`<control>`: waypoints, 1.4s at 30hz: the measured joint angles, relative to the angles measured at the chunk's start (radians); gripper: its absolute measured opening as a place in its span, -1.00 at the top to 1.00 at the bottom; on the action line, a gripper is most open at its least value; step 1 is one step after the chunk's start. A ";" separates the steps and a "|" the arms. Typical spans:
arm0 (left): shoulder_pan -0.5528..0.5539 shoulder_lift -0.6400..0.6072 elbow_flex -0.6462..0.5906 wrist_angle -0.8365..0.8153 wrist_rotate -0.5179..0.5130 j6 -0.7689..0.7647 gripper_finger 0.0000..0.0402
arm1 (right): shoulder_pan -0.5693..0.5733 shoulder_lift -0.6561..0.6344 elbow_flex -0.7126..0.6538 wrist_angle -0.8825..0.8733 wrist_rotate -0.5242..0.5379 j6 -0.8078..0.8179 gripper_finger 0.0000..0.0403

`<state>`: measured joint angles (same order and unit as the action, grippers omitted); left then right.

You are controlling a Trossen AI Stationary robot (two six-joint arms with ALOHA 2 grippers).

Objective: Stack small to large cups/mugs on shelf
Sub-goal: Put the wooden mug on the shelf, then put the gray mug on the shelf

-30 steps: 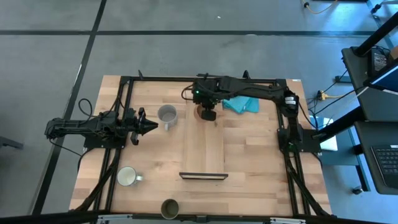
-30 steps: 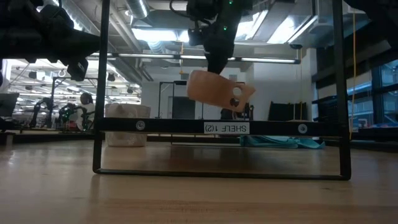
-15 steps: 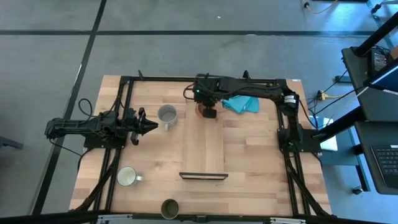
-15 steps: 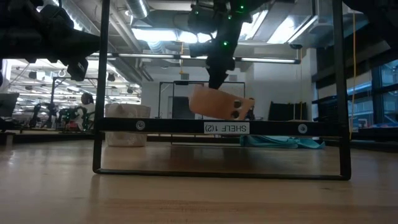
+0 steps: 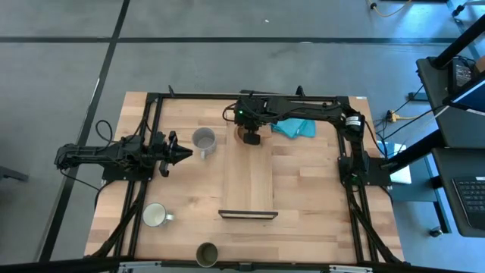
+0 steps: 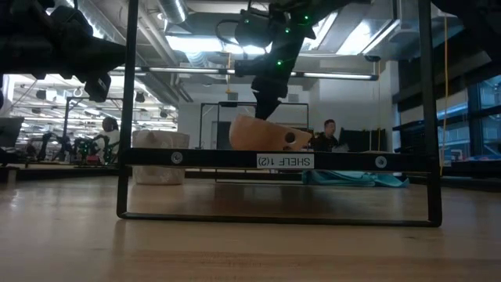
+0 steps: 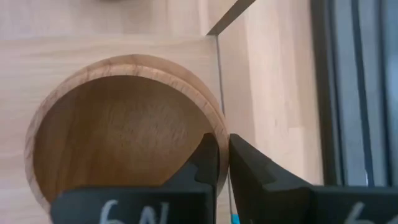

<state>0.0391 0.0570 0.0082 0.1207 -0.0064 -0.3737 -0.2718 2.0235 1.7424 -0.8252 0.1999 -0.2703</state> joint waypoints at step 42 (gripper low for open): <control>0.000 0.000 0.000 0.000 -0.003 0.000 0.78 | 0.015 0.036 0.298 -0.090 -0.043 0.093 0.13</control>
<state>0.0391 0.0567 0.0086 0.1204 -0.0097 -0.3740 -0.2564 2.0594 2.0402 -0.9149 0.1564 -0.1771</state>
